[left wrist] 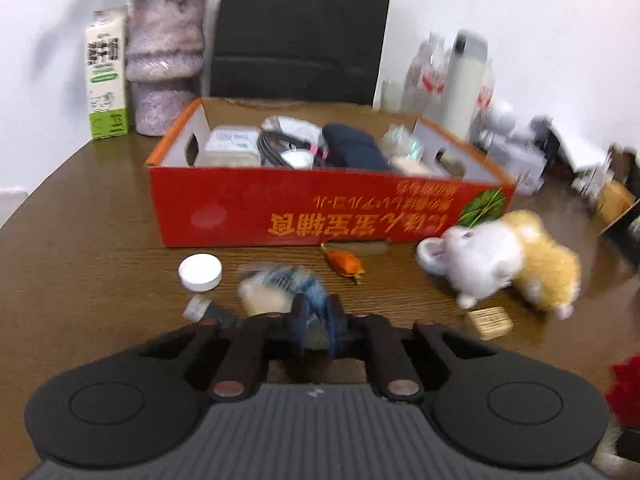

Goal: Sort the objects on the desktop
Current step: 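Carry packet and rose into the cardboard box and open both tools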

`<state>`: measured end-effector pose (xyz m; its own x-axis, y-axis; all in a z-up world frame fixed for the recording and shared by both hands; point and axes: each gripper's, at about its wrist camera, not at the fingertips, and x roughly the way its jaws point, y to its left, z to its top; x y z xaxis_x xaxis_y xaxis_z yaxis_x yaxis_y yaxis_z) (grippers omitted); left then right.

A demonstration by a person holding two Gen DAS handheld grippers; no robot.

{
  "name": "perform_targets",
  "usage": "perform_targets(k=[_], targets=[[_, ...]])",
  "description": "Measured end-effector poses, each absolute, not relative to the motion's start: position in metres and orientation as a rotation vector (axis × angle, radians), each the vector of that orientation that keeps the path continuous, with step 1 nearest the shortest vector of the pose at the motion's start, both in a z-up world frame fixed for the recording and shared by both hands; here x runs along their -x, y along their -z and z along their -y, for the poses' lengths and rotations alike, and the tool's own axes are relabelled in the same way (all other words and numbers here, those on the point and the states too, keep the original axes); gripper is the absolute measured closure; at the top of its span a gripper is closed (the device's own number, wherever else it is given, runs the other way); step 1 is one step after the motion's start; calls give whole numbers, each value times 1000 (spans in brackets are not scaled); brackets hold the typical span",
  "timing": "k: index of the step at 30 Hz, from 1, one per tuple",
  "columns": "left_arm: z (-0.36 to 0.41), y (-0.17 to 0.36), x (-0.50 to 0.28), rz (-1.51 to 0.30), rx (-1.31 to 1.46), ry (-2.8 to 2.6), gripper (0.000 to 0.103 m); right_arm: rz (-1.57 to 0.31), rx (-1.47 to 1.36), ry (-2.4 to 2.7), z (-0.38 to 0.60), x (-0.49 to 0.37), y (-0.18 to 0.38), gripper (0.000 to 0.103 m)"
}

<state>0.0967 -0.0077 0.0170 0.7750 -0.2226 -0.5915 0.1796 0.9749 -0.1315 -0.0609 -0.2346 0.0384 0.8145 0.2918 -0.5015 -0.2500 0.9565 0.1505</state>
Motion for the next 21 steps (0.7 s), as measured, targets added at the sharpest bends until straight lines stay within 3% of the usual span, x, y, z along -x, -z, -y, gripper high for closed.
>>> perform_targets(k=[6,12,21], targets=[[-20,-50,-10,-551,227,247,95,-527,-61,-321,226,68,-42,64],[-33,-39,78,-584,229,210,95,-526,-65,-381,213,88,-40,64],[-39,-53,106,-522,205,172,95,-492,-31,-427,193,115,-49,64]])
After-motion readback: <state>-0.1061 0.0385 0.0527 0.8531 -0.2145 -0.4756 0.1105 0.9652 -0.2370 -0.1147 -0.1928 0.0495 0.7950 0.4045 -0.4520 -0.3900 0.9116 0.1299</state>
